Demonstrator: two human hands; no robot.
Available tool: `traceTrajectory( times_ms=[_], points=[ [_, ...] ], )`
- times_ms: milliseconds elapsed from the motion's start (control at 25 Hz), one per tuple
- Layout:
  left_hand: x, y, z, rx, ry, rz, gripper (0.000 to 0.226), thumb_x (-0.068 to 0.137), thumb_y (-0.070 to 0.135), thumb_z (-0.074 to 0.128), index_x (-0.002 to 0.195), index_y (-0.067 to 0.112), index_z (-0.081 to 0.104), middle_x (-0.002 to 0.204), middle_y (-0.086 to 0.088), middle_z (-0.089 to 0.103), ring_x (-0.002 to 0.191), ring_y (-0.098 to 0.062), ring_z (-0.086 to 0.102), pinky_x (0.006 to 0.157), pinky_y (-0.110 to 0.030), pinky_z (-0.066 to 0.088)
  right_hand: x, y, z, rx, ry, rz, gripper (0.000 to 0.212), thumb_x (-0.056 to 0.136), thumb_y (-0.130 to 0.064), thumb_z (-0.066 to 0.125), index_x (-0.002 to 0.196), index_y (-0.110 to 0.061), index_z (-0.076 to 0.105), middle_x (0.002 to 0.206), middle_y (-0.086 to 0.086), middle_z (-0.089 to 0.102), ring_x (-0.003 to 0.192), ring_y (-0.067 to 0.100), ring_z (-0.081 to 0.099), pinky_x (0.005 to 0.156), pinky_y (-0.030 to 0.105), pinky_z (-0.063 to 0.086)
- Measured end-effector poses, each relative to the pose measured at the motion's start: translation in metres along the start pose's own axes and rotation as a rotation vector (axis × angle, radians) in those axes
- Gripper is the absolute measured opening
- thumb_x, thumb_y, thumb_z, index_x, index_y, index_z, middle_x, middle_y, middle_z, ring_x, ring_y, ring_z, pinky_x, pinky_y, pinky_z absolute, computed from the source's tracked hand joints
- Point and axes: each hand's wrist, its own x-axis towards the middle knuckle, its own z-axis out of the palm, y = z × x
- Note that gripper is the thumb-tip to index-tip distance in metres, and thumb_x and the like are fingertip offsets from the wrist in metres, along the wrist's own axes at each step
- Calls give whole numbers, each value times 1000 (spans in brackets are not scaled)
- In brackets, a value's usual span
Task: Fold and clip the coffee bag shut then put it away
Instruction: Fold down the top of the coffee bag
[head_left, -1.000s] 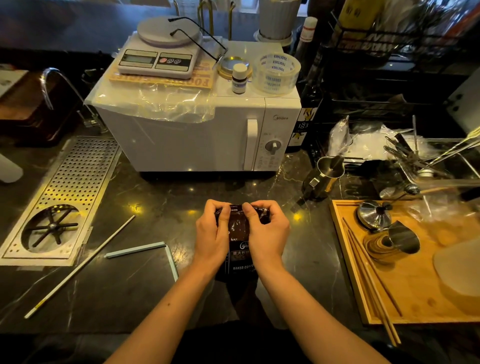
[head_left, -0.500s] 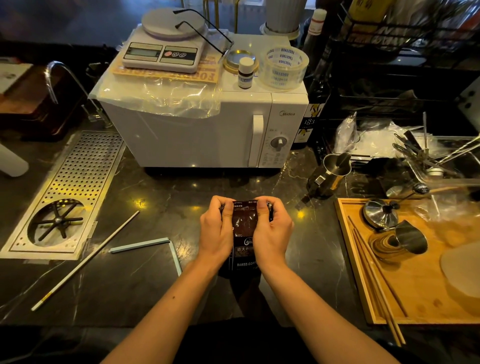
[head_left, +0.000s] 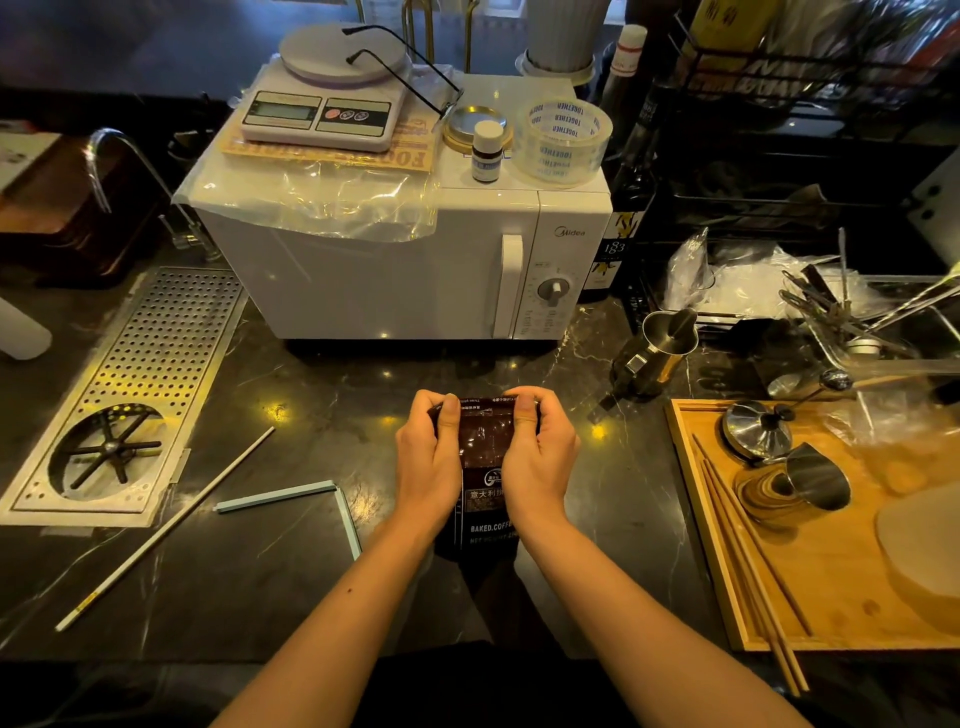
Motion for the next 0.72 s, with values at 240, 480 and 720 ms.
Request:
traceTrajectory(
  times_ms=[240,480,720],
  points=[
    [-5,0,-3,-51,-44,45,27,104,24,35,81,19,49,67,6,51,57,3,52,54,-13,42,-1,3,-2,3,13,7,22,102,-19,45,91,-18,64,80,-11,66,78,0,62,65,9,46],
    [-6,-1,0,-32,-14,25,30,105,21,34,85,12,53,68,7,57,61,2,55,57,-11,42,-7,1,-3,1,-3,-26,15,101,-20,47,96,-24,60,82,-14,63,79,-5,60,66,8,45],
    [-8,-1,-5,-21,-43,42,25,104,20,37,91,10,55,74,3,59,67,1,58,58,-12,45,5,-3,-16,-2,-213,-52,6,89,-25,68,95,-26,67,86,-10,69,84,8,66,75,26,54]
  ],
)
